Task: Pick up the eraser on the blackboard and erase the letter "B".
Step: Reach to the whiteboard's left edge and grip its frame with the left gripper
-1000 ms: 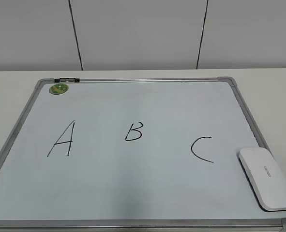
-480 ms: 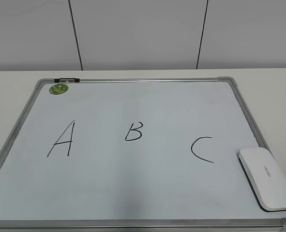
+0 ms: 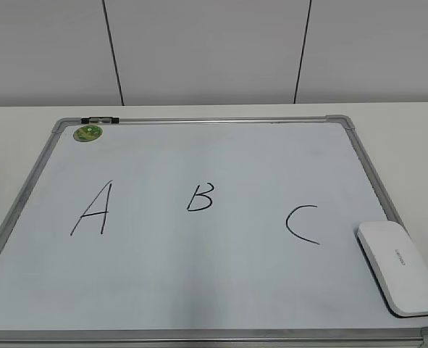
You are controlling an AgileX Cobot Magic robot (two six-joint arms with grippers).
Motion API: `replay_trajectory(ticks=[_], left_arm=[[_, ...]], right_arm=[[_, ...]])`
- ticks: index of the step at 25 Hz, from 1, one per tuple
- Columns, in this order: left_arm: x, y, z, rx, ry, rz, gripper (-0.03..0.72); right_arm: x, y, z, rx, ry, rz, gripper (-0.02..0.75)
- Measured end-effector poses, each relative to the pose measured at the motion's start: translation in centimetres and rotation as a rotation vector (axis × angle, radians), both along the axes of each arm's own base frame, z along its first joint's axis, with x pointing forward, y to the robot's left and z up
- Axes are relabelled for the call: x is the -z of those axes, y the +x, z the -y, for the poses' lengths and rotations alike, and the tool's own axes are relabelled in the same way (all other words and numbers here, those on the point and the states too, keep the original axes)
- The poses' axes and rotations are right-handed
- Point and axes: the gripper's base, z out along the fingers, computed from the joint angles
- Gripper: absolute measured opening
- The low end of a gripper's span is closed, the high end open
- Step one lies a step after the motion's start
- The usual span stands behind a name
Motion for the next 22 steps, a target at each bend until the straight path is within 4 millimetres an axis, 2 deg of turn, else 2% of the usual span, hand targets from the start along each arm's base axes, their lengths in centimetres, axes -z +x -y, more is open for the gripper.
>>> replay_trajectory(ticks=[4, 8, 14, 18, 22], left_arm=[[-0.6, 4.6, 0.0, 0.005, -0.022, -0.091, 0.284], [-0.2, 10.1, -0.1, 0.007, -0.032, -0.192, 0.284], [2.7, 17.9, -0.2, 0.006, -0.045, -0.357, 0.284], [5.2, 21.7, -0.1, 0.004, -0.075, -0.437, 0.284], [7.5, 24.3, -0.1, 0.001, -0.086, -0.502, 0.284]], right_arm=[[0.0, 0.0, 0.0, 0.0, 0.0, 0.0, 0.534], [0.0, 0.0, 0.0, 0.0, 0.0, 0.0, 0.534], [0.0, 0.0, 0.0, 0.0, 0.0, 0.0, 0.534], [0.0, 0.0, 0.0, 0.0, 0.0, 0.0, 0.534], [0.0, 0.0, 0.0, 0.0, 0.0, 0.0, 0.534]])
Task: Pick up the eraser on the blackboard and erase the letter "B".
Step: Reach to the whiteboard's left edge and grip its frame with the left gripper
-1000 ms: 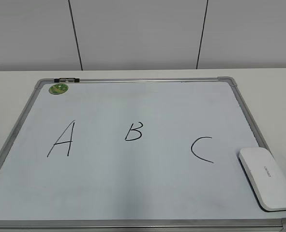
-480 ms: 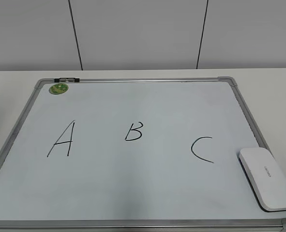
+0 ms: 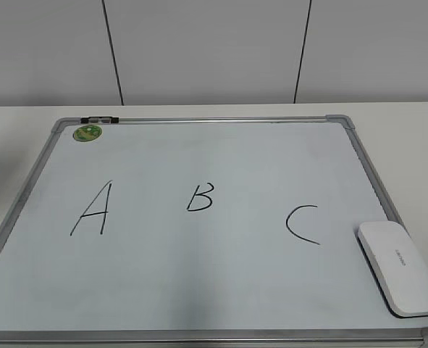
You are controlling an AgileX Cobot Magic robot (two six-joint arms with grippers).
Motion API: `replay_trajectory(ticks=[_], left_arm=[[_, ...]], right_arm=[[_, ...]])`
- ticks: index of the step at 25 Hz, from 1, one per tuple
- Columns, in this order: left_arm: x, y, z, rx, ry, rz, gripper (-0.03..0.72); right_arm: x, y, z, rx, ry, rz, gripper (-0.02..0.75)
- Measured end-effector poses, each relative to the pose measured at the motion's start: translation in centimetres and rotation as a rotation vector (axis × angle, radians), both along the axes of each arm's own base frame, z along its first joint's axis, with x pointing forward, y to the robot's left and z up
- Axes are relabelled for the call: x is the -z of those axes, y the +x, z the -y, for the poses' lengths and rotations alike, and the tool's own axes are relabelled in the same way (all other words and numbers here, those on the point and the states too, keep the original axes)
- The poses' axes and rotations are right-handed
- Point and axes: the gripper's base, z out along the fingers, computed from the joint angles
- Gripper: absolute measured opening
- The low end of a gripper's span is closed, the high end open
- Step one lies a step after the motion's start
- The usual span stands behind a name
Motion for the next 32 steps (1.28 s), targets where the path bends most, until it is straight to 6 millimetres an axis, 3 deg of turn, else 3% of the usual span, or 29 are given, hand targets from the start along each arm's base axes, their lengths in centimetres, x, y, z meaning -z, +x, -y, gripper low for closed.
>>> replay_trajectory(ticks=[11, 27, 32], left_arm=[[4.9, 3.8, 0.6, 0.045, -0.069, -0.113, 0.284], [10.4, 6.5, 0.5, 0.127, -0.054, -0.188, 0.284], [11.2, 6.8, 0.5, 0.15, -0.05, -0.197, 0.284]], right_arm=[[0.0, 0.0, 0.0, 0.0, 0.0, 0.0, 0.534], [0.0, 0.0, 0.0, 0.0, 0.0, 0.0, 0.534], [0.0, 0.0, 0.0, 0.0, 0.0, 0.0, 0.534]])
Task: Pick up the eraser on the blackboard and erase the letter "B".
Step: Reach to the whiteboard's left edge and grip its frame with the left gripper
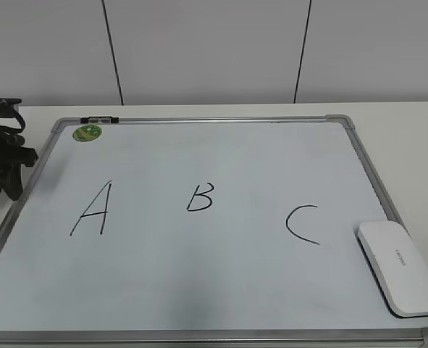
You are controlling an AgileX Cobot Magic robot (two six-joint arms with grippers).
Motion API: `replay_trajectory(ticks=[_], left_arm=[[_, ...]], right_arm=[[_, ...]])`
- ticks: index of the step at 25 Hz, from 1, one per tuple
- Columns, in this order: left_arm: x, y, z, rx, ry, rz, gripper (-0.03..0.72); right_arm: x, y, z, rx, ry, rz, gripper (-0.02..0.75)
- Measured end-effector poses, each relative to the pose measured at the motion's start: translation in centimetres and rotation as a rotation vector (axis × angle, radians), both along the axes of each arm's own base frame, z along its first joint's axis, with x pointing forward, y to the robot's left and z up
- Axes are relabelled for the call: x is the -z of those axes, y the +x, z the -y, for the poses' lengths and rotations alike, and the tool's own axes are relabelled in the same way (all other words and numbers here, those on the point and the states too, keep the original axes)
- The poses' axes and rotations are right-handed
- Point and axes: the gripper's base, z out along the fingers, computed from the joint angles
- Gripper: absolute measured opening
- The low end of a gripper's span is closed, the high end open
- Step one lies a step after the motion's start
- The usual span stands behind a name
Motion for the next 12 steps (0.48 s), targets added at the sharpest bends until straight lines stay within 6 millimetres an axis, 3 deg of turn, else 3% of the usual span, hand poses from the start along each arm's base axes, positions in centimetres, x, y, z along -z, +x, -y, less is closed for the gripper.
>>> replay_trajectory(ticks=[7, 12], left_arm=[[1.7, 0.2, 0.0, 0.001, -0.005, -0.028, 0.284], [1.7, 0.4, 0.1, -0.007, -0.018, -0.026, 0.283]], right_arm=[[0.0, 0.0, 0.0, 0.0, 0.0, 0.0, 0.534], [0.0, 0.0, 0.0, 0.0, 0.0, 0.0, 0.534]])
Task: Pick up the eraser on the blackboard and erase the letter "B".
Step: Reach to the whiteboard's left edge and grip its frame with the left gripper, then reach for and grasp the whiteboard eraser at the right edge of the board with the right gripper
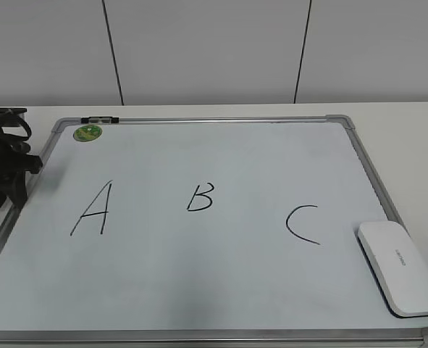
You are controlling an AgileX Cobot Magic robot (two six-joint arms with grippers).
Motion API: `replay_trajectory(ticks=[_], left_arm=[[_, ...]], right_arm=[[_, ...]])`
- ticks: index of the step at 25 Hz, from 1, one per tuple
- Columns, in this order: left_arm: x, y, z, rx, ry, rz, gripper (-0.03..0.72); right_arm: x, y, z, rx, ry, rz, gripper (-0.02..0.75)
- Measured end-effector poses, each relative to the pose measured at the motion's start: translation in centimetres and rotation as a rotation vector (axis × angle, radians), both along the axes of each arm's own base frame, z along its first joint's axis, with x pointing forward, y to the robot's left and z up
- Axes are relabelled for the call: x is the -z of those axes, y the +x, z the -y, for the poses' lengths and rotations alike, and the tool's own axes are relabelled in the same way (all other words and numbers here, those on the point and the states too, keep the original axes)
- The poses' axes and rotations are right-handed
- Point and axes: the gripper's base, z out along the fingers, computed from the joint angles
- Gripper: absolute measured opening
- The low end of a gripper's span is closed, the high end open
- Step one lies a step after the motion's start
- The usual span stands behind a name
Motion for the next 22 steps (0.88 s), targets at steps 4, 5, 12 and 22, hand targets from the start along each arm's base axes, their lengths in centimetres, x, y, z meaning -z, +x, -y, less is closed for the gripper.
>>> replay_trajectory(ticks=[4, 5, 12, 22], left_arm=[[0.0, 0.0, 0.1, -0.01, -0.016, -0.002, 0.199], [0.1, 0.0, 0.2, -0.013, -0.02, -0.005, 0.155], [0.0, 0.0, 0.2, -0.017, -0.027, -0.007, 0.029], [0.0, 0.0, 0.2, -0.017, -0.027, -0.008, 0.029]], right_arm=[[0.0, 0.0, 0.0, 0.0, 0.0, 0.0, 0.534], [0.0, 0.0, 0.0, 0.0, 0.0, 0.0, 0.534], [0.0, 0.0, -0.3, -0.019, 0.028, 0.001, 0.534], [-2.6, 2.8, -0.9, -0.065, 0.119, -0.132, 0.534]])
